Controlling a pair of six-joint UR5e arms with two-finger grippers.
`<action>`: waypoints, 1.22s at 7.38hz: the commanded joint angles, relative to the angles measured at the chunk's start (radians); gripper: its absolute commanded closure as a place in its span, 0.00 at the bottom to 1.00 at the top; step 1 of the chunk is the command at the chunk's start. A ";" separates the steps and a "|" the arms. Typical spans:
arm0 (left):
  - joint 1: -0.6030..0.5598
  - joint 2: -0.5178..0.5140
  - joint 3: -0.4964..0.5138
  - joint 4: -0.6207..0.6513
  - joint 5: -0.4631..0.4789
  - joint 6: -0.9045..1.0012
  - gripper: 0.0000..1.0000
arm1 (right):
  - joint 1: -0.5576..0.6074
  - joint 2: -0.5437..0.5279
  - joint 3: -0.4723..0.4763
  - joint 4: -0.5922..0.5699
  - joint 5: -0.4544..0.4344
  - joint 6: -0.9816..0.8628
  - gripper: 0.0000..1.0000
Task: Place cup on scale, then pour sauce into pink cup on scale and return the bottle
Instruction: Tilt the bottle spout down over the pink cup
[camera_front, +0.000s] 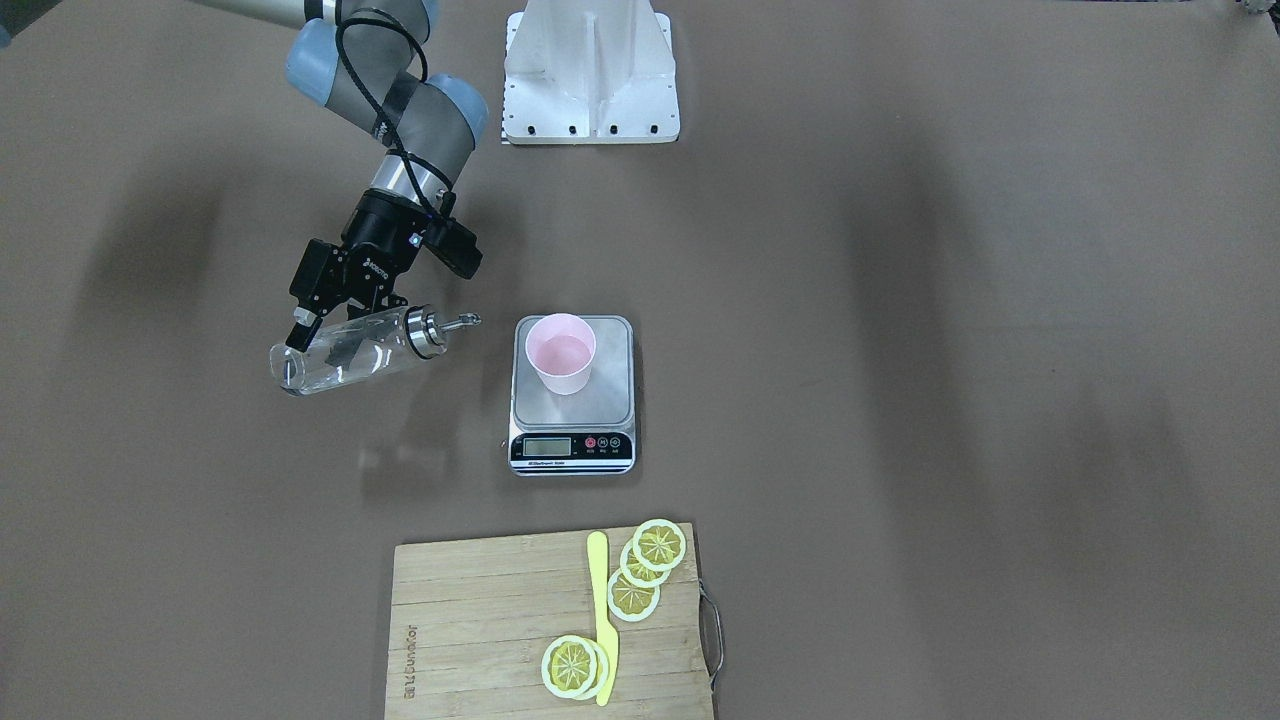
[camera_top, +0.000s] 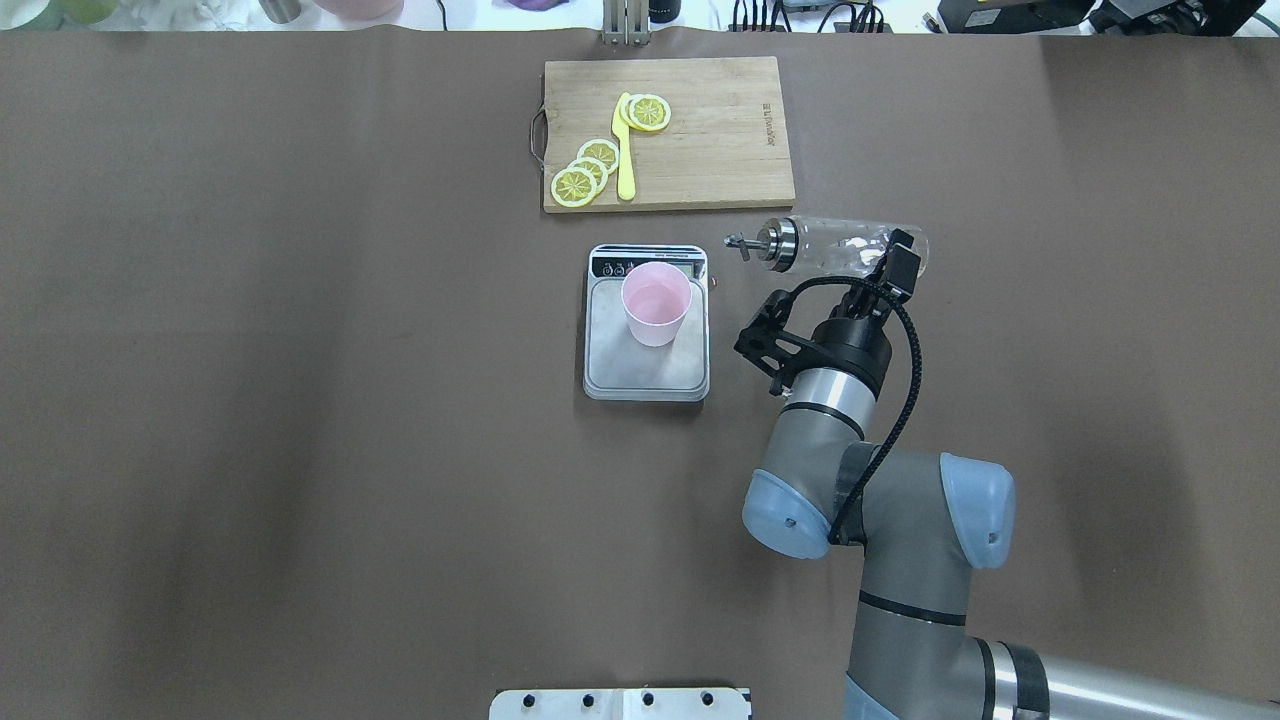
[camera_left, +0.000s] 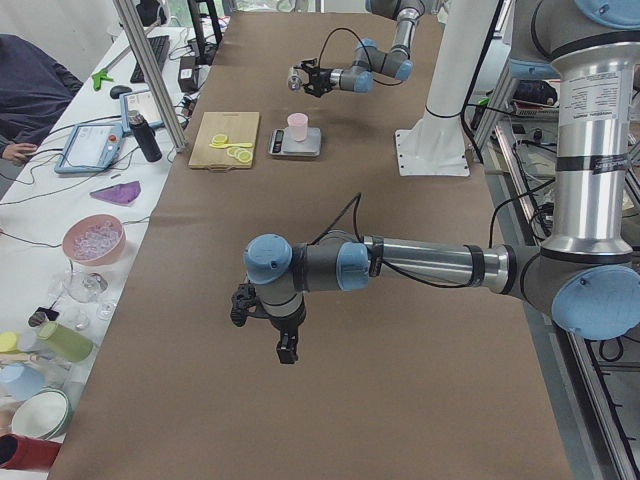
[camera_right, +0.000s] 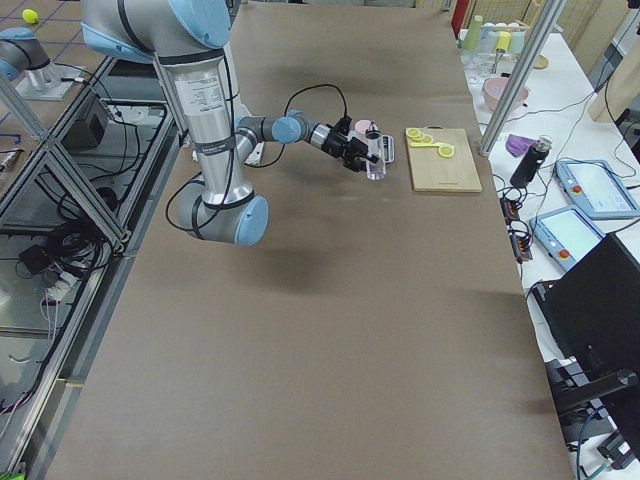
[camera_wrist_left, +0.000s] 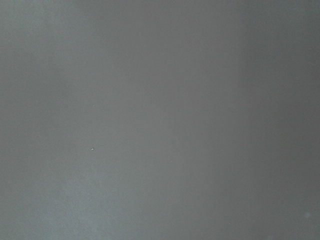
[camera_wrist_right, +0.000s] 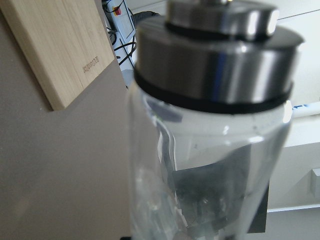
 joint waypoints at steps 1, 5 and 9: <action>0.000 0.016 -0.002 -0.001 -0.001 0.000 0.02 | -0.001 0.037 -0.003 -0.093 -0.036 0.000 1.00; 0.000 0.029 -0.003 -0.003 -0.001 0.000 0.02 | -0.003 0.087 -0.079 -0.108 -0.121 -0.001 1.00; 0.002 0.029 0.003 -0.003 -0.001 0.000 0.02 | 0.005 0.098 -0.102 -0.160 -0.152 -0.001 1.00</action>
